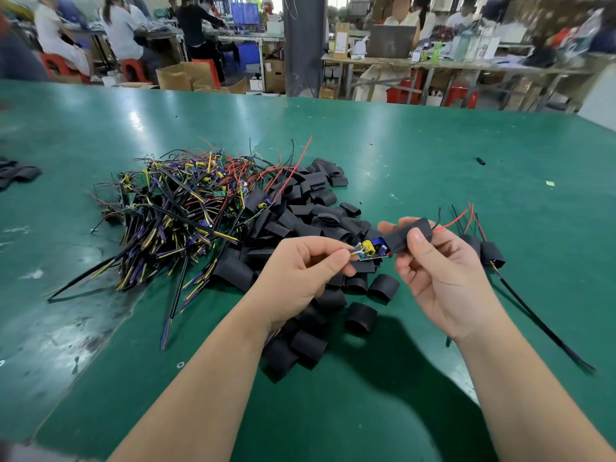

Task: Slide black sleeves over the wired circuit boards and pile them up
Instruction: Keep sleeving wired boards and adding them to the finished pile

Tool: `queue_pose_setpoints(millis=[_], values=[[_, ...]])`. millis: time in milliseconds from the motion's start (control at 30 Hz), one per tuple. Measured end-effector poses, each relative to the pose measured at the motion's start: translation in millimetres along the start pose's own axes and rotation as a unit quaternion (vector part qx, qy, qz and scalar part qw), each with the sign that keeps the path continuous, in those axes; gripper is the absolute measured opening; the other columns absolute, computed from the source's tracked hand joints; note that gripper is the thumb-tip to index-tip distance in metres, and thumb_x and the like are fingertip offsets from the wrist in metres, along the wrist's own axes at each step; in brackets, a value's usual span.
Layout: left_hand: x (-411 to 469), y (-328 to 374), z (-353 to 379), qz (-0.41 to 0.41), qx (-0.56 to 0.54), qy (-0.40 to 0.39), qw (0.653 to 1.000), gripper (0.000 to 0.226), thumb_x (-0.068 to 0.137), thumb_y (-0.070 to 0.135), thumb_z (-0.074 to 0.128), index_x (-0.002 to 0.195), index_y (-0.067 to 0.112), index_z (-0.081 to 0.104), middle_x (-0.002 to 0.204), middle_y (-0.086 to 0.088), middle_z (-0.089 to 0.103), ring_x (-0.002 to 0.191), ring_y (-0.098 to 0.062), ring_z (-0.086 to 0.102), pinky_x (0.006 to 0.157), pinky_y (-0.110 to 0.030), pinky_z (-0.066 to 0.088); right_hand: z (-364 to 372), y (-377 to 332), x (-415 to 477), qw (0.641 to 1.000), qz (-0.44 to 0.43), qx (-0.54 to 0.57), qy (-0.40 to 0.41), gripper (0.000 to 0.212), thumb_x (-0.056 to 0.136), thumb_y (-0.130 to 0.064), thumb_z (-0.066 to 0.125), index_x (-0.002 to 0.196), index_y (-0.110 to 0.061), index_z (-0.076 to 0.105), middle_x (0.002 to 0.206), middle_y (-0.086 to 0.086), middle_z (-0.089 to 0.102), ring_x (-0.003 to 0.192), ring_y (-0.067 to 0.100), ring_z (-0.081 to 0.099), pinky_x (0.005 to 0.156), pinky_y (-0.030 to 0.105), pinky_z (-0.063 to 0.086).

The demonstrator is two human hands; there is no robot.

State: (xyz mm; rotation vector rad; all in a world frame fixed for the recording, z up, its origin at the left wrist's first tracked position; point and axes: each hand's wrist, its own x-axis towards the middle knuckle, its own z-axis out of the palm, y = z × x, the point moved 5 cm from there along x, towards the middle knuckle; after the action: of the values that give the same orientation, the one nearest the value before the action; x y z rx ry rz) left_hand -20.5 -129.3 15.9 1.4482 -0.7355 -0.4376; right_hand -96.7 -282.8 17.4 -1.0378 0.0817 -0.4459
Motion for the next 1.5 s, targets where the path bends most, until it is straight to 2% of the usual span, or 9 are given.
queue_pose_setpoints(millis=[467,600,800,933,1033,1200,1300,1400,1500], values=[[0.9,-2.6,0.9,0.021,-0.002,0.004,1.000,0.014,0.094,0.003,0.054,0.091,0.006,0.067,0.064,0.005,0.064,0.040,0.004,0.040,0.044,-0.007,0.031,8.1,-0.6,-4.8,0.999,0.006,-0.033,-0.043,0.009,0.076,-0.025,0.067,0.081,-0.026,0.074,0.105,0.008,0.074,0.051,0.008,0.063,0.050,0.018,0.049],[0.9,-4.2,3.5,0.038,0.030,0.001,0.999,0.013,0.092,0.000,0.057,0.090,0.006,0.068,0.064,0.007,0.066,0.043,0.008,0.049,0.048,-0.001,0.034,9.6,8.1,-5.3,0.996,0.011,-0.065,-0.057,0.039,0.054,-0.038,0.089,0.084,-0.019,0.073,0.100,0.012,0.074,0.056,0.012,0.066,0.057,0.020,0.054],[2.2,-5.5,1.7,0.035,0.030,0.023,0.999,0.010,0.089,0.002,0.062,0.092,0.004,0.071,0.068,0.006,0.071,0.051,0.006,0.057,0.053,-0.005,0.041,14.3,14.9,-5.5,0.996,0.021,-0.068,-0.049,0.030,0.070,-0.015,0.065,0.098,-0.006,0.060,0.099,0.010,0.074,0.060,0.014,0.066,0.063,0.021,0.055],[3.1,-12.8,-3.5,-0.008,0.035,0.059,0.998,0.028,0.087,0.006,0.067,0.106,0.023,0.055,0.066,0.001,0.069,0.046,-0.008,0.052,0.046,-0.018,0.042,19.5,21.5,-7.8,0.994,0.026,-0.105,-0.019,0.045,0.066,-0.013,0.070,0.110,-0.014,0.063,0.093,0.005,0.072,0.081,0.020,0.066,0.077,0.029,0.057],[2.9,-12.1,-6.1,-0.022,-0.003,0.053,0.998,0.035,0.086,0.012,0.069,0.112,0.022,0.049,0.075,-0.005,0.072,0.050,-0.013,0.055,0.045,-0.023,0.044,16.8,18.0,-3.4,0.999,0.031,-0.006,0.036,0.046,0.066,0.000,0.063,0.111,-0.010,0.059,0.089,0.009,0.071,0.080,0.022,0.069,0.074,0.032,0.059],[5.0,-8.3,-21.1,-0.018,-0.045,0.130,0.990,0.011,0.093,0.022,0.060,0.102,0.021,0.055,0.081,-0.008,0.074,0.053,-0.012,0.059,0.047,-0.024,0.049,-37.5,-26.6,10.1,0.977,-0.052,0.099,0.183,0.028,0.077,-0.002,0.064,0.101,-0.007,0.053,0.076,0.004,0.071,0.068,0.013,0.070,0.061,0.017,0.052],[5.6,-13.4,-35.9,-0.030,-0.019,0.210,0.977,0.004,0.094,0.017,0.056,0.096,0.020,0.059,0.075,-0.003,0.073,0.050,-0.010,0.056,0.047,-0.025,0.051,-85.1,-48.6,8.4,0.946,-0.103,-0.106,0.289,0.007,0.086,-0.008,0.068,0.085,-0.014,0.064,0.073,0.000,0.072,0.063,0.010,0.068,0.067,0.020,0.053],[4.0,-16.6,-44.7,0.001,0.098,0.263,0.960,0.011,0.091,0.014,0.057,0.089,0.025,0.060,0.073,0.006,0.071,0.054,-0.006,0.057,0.055,-0.027,0.052,-115.1,-54.3,5.1,0.866,-0.073,-0.353,0.347,0.007,0.078,-0.016,0.072,0.081,-0.022,0.070,0.084,-0.003,0.073,0.076,0.014,0.069,0.082,0.031,0.054],[0.9,-14.6,-45.3,0.056,0.206,0.281,0.936,0.017,0.088,0.009,0.059,0.084,0.026,0.059,0.073,0.008,0.067,0.062,-0.006,0.057,0.063,-0.015,0.046,-114.5,-51.3,5.7,0.763,-0.048,-0.550,0.337,0.020,0.077,-0.008,0.066,0.086,-0.026,0.065,0.090,0.003,0.069,0.086,0.022,0.063,0.074,0.026,0.045]])
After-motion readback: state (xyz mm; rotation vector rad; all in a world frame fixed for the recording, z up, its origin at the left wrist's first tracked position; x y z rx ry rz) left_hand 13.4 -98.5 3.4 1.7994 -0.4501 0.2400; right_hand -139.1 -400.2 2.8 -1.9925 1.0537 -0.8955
